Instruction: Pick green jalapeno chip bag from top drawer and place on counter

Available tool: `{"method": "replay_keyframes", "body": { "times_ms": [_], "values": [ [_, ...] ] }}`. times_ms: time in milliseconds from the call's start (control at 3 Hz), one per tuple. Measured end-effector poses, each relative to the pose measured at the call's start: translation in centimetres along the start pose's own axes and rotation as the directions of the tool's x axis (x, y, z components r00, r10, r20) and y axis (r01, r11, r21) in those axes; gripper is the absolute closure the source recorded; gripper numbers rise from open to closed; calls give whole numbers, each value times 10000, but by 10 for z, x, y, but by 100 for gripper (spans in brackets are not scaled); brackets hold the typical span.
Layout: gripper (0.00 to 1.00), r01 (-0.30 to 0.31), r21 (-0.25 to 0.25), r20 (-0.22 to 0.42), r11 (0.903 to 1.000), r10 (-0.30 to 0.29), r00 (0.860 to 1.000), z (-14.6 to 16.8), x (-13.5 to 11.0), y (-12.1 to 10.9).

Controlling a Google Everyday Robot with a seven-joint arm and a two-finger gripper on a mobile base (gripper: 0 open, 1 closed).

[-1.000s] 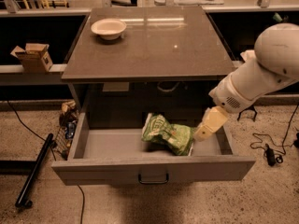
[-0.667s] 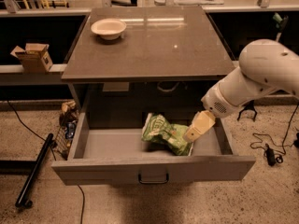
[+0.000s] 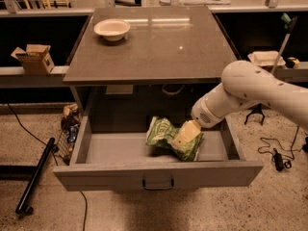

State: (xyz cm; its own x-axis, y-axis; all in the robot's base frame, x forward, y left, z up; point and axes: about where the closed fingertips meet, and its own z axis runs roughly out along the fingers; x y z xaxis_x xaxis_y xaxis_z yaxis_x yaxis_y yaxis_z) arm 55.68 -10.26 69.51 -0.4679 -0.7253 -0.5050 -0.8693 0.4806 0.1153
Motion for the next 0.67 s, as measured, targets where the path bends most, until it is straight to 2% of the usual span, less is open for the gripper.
{"method": "replay_keyframes", "body": {
  "times_ms": [667],
  "values": [
    [0,-260,86,-130,9996,261,9996,54,1,-3]
  ]
}}
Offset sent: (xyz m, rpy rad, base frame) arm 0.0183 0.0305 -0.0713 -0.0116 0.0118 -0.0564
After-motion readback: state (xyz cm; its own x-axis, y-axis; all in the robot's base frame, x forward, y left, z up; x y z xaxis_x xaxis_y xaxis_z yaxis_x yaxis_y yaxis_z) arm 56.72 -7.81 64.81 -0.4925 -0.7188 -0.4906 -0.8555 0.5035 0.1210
